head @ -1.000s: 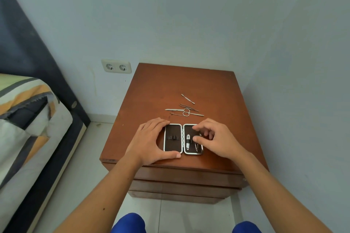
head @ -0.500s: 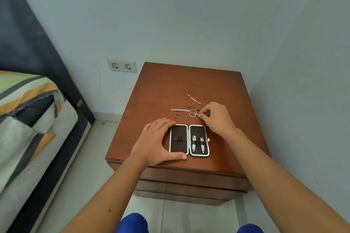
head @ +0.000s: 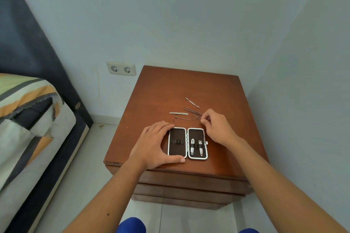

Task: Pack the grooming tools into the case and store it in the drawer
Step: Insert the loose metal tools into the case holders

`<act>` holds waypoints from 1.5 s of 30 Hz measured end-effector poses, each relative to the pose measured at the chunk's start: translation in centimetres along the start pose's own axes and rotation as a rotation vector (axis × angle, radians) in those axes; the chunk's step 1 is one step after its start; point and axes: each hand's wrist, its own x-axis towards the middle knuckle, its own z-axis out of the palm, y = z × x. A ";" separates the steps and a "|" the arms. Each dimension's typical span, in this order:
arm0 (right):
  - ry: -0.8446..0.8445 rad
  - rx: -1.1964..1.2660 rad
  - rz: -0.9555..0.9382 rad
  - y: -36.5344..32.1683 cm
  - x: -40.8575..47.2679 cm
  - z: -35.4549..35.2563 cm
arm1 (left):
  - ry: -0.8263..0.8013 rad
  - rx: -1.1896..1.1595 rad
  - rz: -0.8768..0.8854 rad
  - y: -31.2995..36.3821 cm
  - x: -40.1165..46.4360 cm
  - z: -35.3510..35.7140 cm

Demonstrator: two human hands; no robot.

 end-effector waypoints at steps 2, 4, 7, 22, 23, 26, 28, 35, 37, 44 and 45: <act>0.034 0.168 0.020 0.2 -0.4 -0.1 | -0.005 0.002 -0.001 0.1 0.0 -0.1; 0.021 0.304 0.020 0.5 -0.7 -0.3 | -0.011 0.005 -0.004 0.2 0.1 -0.2; -0.031 0.412 -0.021 0.8 -0.9 -0.5 | -0.014 0.005 -0.007 0.2 0.1 -0.2; -0.101 0.509 -0.083 0.6 -2.5 0.9 | 0.012 -0.002 -0.001 0.1 0.0 -0.1; -0.105 0.503 -0.087 0.8 -2.5 1.0 | 0.013 -0.002 0.000 0.2 0.0 -0.1; -0.125 0.484 -0.093 1.1 -2.5 1.2 | 0.013 -0.003 0.000 0.2 0.0 -0.1; -0.143 0.479 -0.091 1.4 -2.5 1.2 | 0.009 0.000 -0.003 0.2 0.0 -0.2; -0.214 0.377 -0.097 1.1 -2.5 0.3 | 0.002 0.001 -0.012 0.3 0.0 -0.3; -0.201 0.294 -0.102 0.9 -3.0 0.2 | 0.001 0.003 -0.012 0.3 0.0 -0.3; -0.190 0.060 -0.224 0.6 -4.7 -0.4 | -0.006 0.009 -0.015 0.3 0.1 -0.3; -0.203 0.045 -0.230 0.7 -4.8 -0.4 | -0.007 0.011 -0.015 0.3 0.1 -0.3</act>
